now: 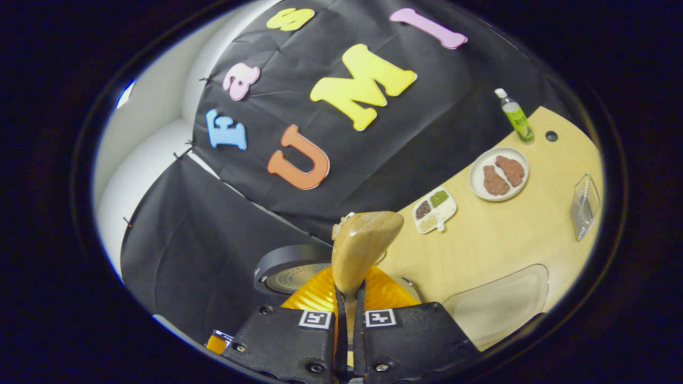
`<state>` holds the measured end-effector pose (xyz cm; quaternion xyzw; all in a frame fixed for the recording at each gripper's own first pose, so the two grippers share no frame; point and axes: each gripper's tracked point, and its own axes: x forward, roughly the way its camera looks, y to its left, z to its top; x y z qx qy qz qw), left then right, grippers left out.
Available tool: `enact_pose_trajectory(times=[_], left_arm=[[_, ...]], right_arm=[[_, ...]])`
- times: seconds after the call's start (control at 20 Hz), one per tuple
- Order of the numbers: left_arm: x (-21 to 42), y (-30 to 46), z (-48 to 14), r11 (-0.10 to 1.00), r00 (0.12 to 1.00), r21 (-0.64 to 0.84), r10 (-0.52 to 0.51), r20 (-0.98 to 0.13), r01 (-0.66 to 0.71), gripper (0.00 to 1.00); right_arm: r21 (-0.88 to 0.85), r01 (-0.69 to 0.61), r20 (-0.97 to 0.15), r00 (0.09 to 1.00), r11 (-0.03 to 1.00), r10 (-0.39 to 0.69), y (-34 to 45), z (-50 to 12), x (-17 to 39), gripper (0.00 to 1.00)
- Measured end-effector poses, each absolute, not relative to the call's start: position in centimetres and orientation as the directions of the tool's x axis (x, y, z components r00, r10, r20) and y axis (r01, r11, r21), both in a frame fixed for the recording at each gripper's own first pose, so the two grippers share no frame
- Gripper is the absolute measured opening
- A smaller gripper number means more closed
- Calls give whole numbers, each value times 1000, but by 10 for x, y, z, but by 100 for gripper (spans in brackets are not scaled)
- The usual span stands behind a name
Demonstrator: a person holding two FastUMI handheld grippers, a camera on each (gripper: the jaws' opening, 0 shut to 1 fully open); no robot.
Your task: Close the left gripper, press the button to open the rice cooker; take a wooden spoon from the chopstick holder with the right hand, scoop a spoonful of rice and pour it into the rice cooker, then put the wooden spoon back into the chopstick holder.
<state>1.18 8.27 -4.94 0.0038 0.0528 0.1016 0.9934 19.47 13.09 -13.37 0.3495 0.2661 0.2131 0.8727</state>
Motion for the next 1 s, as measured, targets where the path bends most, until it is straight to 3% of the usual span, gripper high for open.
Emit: enact_pose_trajectory(times=[0.45, 1.0], left_arm=[[-20, 108, -55, 954, 947, 33, 298, -121, -297, 95], [-38, 129, -54, 937, 928, 11, 348, -133, -350, 95]], right_arm=[[548, -358, -354, 720, 756, 597, 226, -169, 208, 10], [128, -552, -315, 765, 824, 562, 262, -175, 211, 10]])
